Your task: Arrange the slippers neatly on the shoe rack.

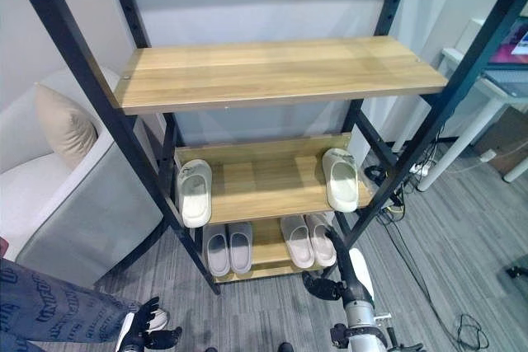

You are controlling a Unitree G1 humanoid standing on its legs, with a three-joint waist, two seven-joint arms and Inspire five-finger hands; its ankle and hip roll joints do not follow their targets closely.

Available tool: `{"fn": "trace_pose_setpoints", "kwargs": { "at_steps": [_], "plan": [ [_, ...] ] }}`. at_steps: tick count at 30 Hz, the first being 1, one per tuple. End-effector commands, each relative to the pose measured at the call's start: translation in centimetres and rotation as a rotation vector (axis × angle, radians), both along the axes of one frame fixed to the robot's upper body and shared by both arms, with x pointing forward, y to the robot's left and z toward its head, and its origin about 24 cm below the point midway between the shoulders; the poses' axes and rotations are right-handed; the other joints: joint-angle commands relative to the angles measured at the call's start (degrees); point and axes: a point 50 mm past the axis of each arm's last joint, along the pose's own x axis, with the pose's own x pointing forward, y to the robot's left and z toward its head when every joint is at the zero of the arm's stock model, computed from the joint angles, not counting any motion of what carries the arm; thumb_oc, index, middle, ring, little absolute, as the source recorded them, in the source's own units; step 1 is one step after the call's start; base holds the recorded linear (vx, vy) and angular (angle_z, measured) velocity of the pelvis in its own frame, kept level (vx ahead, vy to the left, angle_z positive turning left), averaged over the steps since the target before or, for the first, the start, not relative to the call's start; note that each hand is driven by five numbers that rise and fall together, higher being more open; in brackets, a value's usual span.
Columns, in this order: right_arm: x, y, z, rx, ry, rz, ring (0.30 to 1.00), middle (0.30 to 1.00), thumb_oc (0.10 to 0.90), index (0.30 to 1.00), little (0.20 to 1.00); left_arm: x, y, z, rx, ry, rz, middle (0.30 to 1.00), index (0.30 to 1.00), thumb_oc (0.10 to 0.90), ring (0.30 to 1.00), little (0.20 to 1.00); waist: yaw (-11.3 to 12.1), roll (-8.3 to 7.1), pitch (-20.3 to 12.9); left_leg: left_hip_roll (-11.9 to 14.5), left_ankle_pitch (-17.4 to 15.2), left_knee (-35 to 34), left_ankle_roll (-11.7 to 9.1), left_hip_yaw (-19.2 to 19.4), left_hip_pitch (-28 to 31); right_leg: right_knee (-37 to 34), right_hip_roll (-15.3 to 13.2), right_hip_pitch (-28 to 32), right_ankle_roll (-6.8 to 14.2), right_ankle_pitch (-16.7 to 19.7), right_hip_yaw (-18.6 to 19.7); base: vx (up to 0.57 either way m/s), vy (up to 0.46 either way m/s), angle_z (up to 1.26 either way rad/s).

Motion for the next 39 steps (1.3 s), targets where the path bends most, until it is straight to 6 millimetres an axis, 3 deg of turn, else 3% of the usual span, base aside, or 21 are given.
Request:
{"fn": "trace_pose_setpoints", "kwargs": {
  "at_steps": [1,5,8,15,16,20,24,26,31,39],
  "plan": [
    [1.1,1.8,5.2,-0.112,-0.306,0.197,0.9,0.9,0.8,0.9,0.9,3.0,2.1,1.5,0.108,-0.107,-0.002,0.9,0.9,0.8,0.9,0.9,0.37,-0.24,-0.62,-2.84,-3.58,-0.16,0.48,-1.65,0.68,1.23,-1.78,1.92,3.41,-5.43,0.18,0.0,0.0,0.0],
    [0.9,3.0,8.4,-0.184,-0.453,0.319,0.9,0.9,0.8,0.9,0.9,2.0,2.5,1.2,0.099,-0.092,0.056,0.9,0.9,0.8,0.9,0.9,0.43,-0.08,-0.7,-2.68,-3.9,-0.16,0.37,-1.26,0.97,0.76,-1.8,2.33,3.53,-5.49,0.25,0.01,-0.003,-0.01],
    [1.9,3.6,9.3,-0.192,-0.502,0.357,0.9,0.9,0.8,0.9,0.9,1.6,2.5,1.0,0.087,-0.079,0.086,0.9,0.9,0.8,0.9,0.9,0.8,0.04,-0.7,-2.6,-4.01,-0.16,0.33,-1.0,1.08,0.62,-1.84,2.44,3.57,-5.61,0.24,0.01,0.0,-0.01],
    [7.0,4.1,10.9,-0.164,-0.583,0.341,0.9,0.9,0.8,0.9,0.9,1.7,2.6,1.1,0.071,-0.084,0.072,0.9,0.9,0.8,0.9,0.9,3.13,0.33,-1.46,-2.73,-4.05,-0.16,0.33,-1.46,0.97,0.41,-2.18,2.7,3.46,-5.85,-0.36,0.03,-0.006,0.02],
    [8.7,4.7,11.8,-0.153,-0.615,0.34,0.9,0.9,0.8,0.9,0.9,1.6,3.0,1.1,0.076,-0.074,0.084,0.9,0.9,0.8,0.9,0.9,4.06,0.27,-1.63,-2.81,-3.86,-0.16,0.23,-1.72,0.84,0.41,-2.23,2.75,3.44,-5.92,-0.66,0.04,-0.013,0.03],
    [10.4,5.6,12.8,-0.129,-0.644,0.347,0.9,0.9,0.8,0.9,0.9,1.6,3.5,1.3,0.083,-0.073,0.091,0.9,0.9,0.8,0.9,0.9,5.49,0.25,-1.58,-2.86,-3.58,-0.16,0.04,-2.02,0.61,0.41,-2.35,2.89,3.36,-5.92,-1.09,0.04,-0.01,0.08],
    [13.5,7.2,12.8,-0.09,-0.6,0.352,0.9,0.9,0.8,0.9,0.9,1.6,3.6,1.3,0.08,-0.064,0.075,0.9,0.9,0.8,0.9,0.9,7.91,0.21,-1.17,-3.04,-2.96,-0.16,-0.32,-2.7,-0.27,0.41,-2.39,2.56,3.15,-5.93,-1.66,0.02,-0.016,0.12],
    [13.5,7.3,12.9,-0.09,-0.6,0.352,0.9,0.9,0.8,0.9,0.9,1.6,3.6,1.3,0.08,-0.065,0.075,0.9,0.9,0.8,0.9,0.9,7.85,0.2,-1.17,-3.04,-2.95,-0.16,-0.32,-2.71,-0.31,0.41,-2.4,2.52,3.14,-5.93,-1.67,0.0,-0.009,0.14],
    [16.3,7.7,12.2,-0.066,-0.502,0.31,0.9,0.9,0.8,0.9,0.9,1.6,3.5,1.4,0.063,-0.074,0.058,0.9,0.9,0.8,0.9,0.9,10.1,0.65,-0.44,-3.27,-1.7,-0.16,-0.72,-3.55,-3.17,0.41,-2.48,0.41,2.96,-5.42,-2.43,-0.02,-0.011,0.16],
    [18.6,7.8,13.2,-0.135,-0.482,0.307,0.9,0.9,0.8,0.9,0.9,2.1,3.4,1.5,0.055,-0.087,0.046,0.9,0.9,0.8,0.9,0.9,11.82,1.25,0.34,-3.38,-0.2,-0.16,-1.28,-4.31,-7.24,0.41,-2.46,-3.3,2.7,-4.69,-3.11,-0.03,-0.001,0.09]
  ]
}}
